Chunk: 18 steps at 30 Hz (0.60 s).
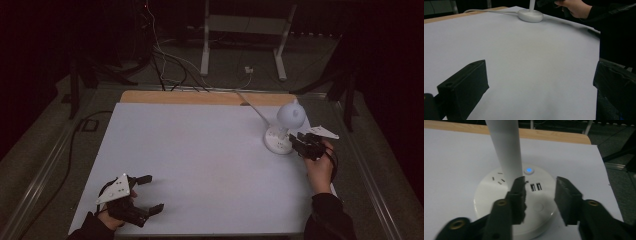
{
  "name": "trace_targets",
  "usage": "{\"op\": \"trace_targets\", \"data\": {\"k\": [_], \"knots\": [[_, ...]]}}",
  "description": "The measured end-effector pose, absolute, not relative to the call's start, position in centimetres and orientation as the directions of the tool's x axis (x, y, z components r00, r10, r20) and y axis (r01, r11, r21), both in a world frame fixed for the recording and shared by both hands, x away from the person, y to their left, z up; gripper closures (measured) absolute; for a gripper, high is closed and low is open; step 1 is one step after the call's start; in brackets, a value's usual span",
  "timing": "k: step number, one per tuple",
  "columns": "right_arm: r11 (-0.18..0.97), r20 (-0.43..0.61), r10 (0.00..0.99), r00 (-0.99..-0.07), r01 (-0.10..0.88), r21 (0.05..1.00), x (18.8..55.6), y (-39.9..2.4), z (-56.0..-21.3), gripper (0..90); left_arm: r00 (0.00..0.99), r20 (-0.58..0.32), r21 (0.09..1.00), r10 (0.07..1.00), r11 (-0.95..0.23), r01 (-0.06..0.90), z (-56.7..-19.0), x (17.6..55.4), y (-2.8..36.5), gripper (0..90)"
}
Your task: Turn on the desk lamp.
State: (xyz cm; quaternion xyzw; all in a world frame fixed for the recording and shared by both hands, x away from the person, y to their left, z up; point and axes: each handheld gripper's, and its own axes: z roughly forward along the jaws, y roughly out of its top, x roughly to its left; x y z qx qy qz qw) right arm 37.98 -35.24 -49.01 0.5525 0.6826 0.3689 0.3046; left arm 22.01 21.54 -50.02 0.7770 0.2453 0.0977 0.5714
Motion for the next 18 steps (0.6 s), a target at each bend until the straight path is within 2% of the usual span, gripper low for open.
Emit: {"op": "trace_targets", "data": {"k": [3, 9, 18], "knots": [[0.133, -0.028, 0.979, -0.200, 0.535, 0.835, 38.09, -35.30, -49.18, 72.7, 0.859, -0.134, 0.936, 0.494, -0.222, 0.273, -50.02, 22.05, 21.56, 0.3], [0.140, -0.036, 0.980, -0.195, 0.549, 0.824, 38.18, -35.31, -49.49, 81.8, 0.859, -0.136, 0.934, 0.493, -0.225, 0.277, -50.04, 22.07, 21.53, 0.3], [0.152, -0.047, 0.980, -0.194, 0.574, 0.804, 38.52, -35.13, -49.83, 89.7, 0.860, -0.134, 0.934, 0.492, -0.229, 0.276, -50.06, 22.04, 21.50, 0.3]]}}
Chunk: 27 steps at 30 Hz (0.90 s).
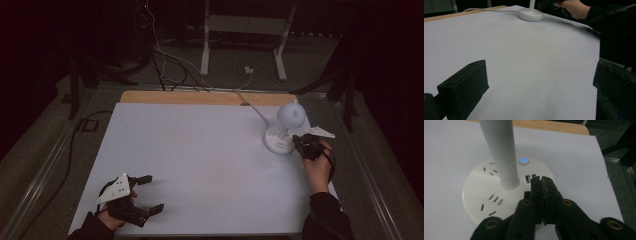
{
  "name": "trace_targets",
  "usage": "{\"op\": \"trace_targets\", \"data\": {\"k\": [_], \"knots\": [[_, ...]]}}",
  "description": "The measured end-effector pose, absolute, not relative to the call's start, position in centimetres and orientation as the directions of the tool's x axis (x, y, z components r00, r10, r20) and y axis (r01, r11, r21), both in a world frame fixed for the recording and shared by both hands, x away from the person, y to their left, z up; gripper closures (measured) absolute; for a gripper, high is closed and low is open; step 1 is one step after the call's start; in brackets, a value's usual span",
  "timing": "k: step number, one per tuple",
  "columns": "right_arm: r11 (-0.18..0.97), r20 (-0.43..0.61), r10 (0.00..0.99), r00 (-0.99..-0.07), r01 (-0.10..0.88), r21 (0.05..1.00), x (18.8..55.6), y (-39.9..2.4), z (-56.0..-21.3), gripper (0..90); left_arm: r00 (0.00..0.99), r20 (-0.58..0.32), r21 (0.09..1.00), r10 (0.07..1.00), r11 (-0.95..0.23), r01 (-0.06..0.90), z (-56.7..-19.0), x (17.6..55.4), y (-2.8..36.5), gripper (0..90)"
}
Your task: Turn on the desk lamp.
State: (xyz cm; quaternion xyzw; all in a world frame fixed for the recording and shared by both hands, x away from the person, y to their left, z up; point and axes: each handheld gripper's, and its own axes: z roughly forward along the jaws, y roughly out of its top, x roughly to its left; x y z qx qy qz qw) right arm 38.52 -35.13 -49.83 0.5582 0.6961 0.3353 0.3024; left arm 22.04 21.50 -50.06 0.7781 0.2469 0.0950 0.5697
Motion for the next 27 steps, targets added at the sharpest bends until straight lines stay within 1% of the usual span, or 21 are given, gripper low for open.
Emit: {"op": "trace_targets", "data": {"k": [7, 10, 27], "knots": [[0.164, -0.062, 0.980, -0.190, 0.586, 0.794, 38.79, -34.76, -50.09, 90.0, 0.860, -0.135, 0.934, 0.492, -0.226, 0.276, -50.04, 22.05, 21.52, 0.3], [0.151, -0.050, 0.982, -0.183, 0.592, 0.792, 38.82, -34.79, -50.39, 90.0, 0.859, -0.136, 0.934, 0.494, -0.225, 0.277, -50.06, 22.05, 21.54, 0.3], [0.154, -0.054, 0.981, -0.187, 0.578, 0.801, 38.63, -34.60, -50.59, 90.0, 0.860, -0.136, 0.934, 0.493, -0.226, 0.277, -50.08, 22.07, 21.50, 0.3]]}}
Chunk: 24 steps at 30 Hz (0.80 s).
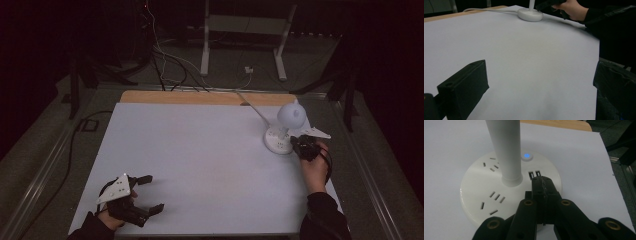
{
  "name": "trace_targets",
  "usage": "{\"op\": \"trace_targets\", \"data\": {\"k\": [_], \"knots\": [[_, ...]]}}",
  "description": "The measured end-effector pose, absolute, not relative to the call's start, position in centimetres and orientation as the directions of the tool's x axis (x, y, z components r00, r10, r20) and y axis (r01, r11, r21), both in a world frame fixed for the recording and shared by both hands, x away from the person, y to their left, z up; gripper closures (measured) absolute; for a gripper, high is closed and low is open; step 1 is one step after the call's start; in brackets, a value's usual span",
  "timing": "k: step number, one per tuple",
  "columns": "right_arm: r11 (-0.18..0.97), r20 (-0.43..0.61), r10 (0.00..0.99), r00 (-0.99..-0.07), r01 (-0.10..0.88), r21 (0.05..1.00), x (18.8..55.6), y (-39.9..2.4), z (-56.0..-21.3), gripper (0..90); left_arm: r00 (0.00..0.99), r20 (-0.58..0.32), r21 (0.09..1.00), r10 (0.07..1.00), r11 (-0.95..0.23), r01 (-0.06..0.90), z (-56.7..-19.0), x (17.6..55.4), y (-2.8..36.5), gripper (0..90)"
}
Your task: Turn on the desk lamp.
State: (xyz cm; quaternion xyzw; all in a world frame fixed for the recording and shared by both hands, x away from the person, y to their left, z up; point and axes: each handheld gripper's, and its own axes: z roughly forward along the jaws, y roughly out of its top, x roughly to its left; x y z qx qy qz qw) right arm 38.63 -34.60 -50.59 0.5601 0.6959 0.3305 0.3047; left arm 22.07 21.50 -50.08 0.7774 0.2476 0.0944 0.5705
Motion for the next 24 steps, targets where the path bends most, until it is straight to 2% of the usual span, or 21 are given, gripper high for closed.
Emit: {"op": "trace_targets", "data": {"k": [9, 16, 24], "knots": [[0.119, -0.019, 0.983, -0.182, 0.557, 0.822, 38.4, -34.9, -51.0, 90.0, 0.861, -0.134, 0.935, 0.490, -0.226, 0.274, -50.1, 22.0, 21.4, 0.3], [0.152, -0.053, 0.979, -0.197, 0.533, 0.833, 38.1, -34.5, -50.5, 89.0, 0.860, -0.137, 0.936, 0.492, -0.220, 0.275, -50.0, 22.1, 21.6, 0.3], [0.157, -0.040, 0.970, -0.239, 0.497, 0.853, 37.3, -34.4, -49.2, 72.1, 0.861, -0.133, 0.935, 0.491, -0.225, 0.273, -50.0, 22.1, 21.5, 0.3]]}}
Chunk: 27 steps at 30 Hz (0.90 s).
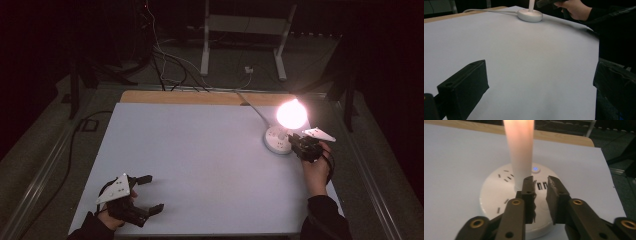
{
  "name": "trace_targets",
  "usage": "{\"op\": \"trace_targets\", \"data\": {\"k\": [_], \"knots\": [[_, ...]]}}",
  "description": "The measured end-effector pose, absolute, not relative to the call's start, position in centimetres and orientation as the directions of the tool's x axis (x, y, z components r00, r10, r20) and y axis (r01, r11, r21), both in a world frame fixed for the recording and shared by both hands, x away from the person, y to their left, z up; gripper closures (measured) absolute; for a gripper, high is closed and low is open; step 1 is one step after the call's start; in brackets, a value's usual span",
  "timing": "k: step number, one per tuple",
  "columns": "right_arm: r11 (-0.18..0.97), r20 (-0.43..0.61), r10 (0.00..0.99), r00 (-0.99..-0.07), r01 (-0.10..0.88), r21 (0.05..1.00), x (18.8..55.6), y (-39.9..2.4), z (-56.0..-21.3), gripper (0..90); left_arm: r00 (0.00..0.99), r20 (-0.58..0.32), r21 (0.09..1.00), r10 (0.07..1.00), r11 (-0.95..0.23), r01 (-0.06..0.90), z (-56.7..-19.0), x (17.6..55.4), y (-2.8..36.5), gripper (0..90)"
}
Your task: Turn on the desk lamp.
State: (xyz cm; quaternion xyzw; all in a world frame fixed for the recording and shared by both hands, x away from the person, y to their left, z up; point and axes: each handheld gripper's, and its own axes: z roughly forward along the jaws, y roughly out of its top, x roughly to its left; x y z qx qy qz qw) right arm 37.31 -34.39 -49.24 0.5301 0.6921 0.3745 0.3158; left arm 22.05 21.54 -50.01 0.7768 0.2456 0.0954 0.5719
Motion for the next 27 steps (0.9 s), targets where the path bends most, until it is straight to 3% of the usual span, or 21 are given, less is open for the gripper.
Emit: {"op": "trace_targets", "data": {"k": [15, 18, 20, 23, 27], "knots": [[0.118, 0.052, 0.936, -0.349, 0.449, 0.885, 35.1, -33.9, -47.7, 35.8, 0.862, -0.132, 0.937, 0.489, -0.223, 0.270, -49.9, 22.0, 21.5, 0.3], [0.124, 0.059, 0.923, -0.381, 0.438, 0.890, 34.7, -33.5, -47.5, 23.4, 0.863, -0.133, 0.937, 0.487, -0.223, 0.270, -49.9, 22.0, 21.5, 0.3], [0.133, 0.058, 0.916, -0.397, 0.435, 0.890, 34.6, -33.2, -47.5, 8.4, 0.863, -0.137, 0.938, 0.486, -0.217, 0.271, -49.9, 22.0, 21.6, 0.3], [0.127, 0.063, 0.916, -0.397, 0.435, 0.891, 33.9, -32.9, -47.4, 0.1, 0.863, -0.135, 0.938, 0.487, -0.219, 0.270, -49.9, 22.0, 21.6, 0.3], [0.125, 0.095, 0.900, -0.426, 0.461, 0.879, 33.2, -32.5, -47.1, 0.0, 0.863, -0.137, 0.938, 0.486, -0.216, 0.271, -49.9, 22.0, 21.6, 0.3]]}}
